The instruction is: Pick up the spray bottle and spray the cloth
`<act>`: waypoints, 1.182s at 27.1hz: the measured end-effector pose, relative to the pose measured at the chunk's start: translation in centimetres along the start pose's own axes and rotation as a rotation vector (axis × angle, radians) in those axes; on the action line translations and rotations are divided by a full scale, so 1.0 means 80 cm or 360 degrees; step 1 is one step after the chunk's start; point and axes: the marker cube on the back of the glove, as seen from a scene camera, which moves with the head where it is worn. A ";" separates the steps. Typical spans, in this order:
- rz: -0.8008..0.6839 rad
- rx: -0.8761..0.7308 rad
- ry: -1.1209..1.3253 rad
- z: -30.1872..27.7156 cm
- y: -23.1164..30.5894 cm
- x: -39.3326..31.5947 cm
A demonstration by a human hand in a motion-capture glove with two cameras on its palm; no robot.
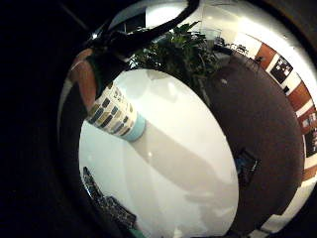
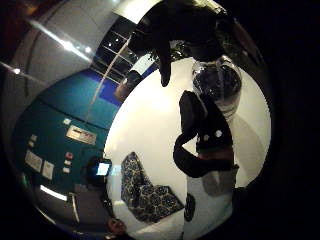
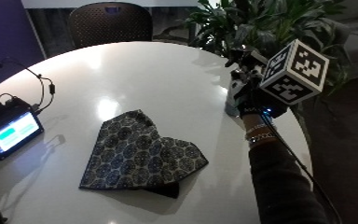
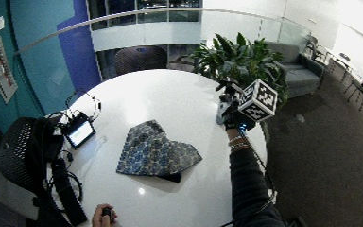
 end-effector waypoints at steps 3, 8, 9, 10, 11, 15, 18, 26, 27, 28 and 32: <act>0.0038 -0.0025 -0.0084 0.007 -0.008 0.002; 0.0146 -0.0084 -0.0307 0.017 -0.023 0.007; 0.0160 -0.0085 -0.0325 0.017 -0.025 0.009; 0.0170 -0.0082 -0.0339 0.017 -0.027 0.010; 0.0175 -0.0075 -0.0354 0.017 -0.029 0.010; 0.0165 0.0004 -0.0497 0.016 -0.036 0.005; 0.0118 0.0100 -0.0659 0.015 -0.047 -0.003; -0.0070 0.0365 -0.0773 0.013 -0.064 -0.017; -0.0093 0.0390 -0.0751 0.011 -0.065 -0.018; -0.0120 0.0407 -0.0729 0.008 -0.065 -0.019; -0.0281 0.0469 -0.0620 -0.013 -0.066 -0.032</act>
